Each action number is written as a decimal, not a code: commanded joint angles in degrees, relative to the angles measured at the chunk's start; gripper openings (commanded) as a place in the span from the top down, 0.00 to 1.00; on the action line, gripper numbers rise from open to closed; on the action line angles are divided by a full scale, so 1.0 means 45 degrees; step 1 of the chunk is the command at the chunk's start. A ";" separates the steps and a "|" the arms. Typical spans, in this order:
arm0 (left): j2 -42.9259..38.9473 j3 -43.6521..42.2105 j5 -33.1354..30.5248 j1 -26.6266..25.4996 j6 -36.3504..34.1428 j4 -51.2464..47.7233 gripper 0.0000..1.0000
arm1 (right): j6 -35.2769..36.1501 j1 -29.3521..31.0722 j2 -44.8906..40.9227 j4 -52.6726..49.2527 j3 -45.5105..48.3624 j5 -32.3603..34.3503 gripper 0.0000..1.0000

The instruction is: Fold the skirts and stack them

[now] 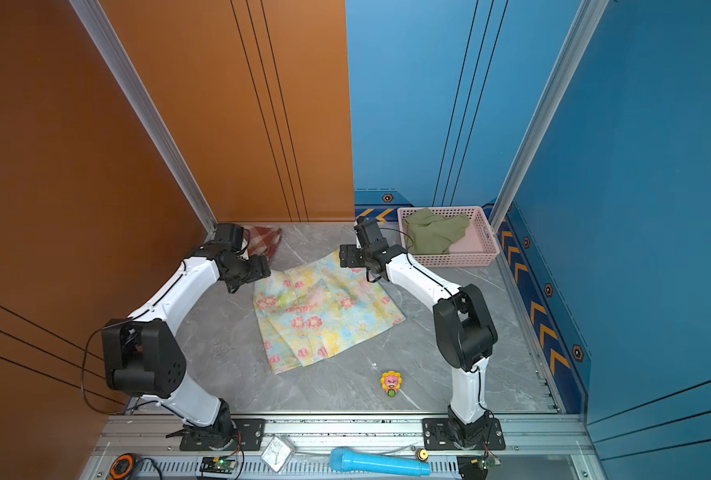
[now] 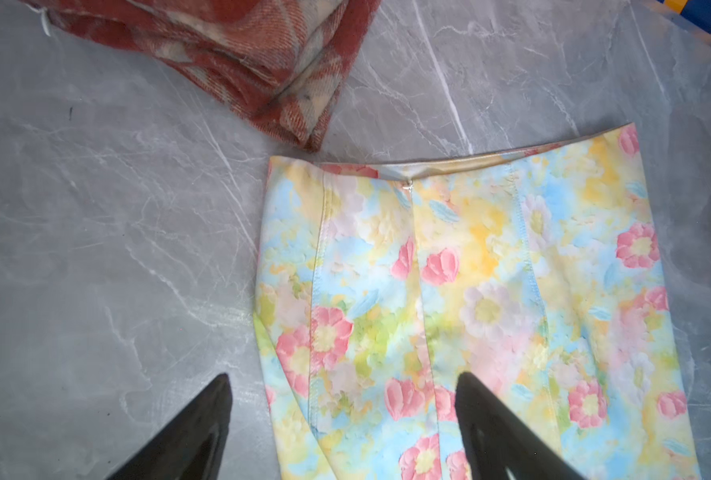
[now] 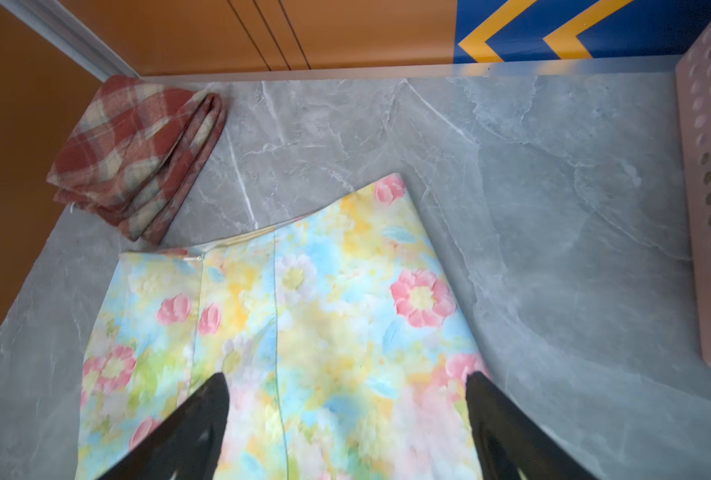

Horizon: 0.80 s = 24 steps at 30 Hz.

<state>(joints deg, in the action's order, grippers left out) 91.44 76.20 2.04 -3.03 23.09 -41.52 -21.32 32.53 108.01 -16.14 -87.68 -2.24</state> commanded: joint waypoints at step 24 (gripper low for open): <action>0.0105 -0.0868 0.0039 -0.1311 0.0186 -0.0343 0.15 | 0.1228 0.0177 0.2320 -0.1999 -0.0466 0.1604 0.38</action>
<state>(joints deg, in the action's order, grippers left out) 90.70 69.78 2.85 -8.08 23.81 -41.89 -17.30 33.98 117.56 -22.52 -88.51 3.53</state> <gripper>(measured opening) 0.852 0.621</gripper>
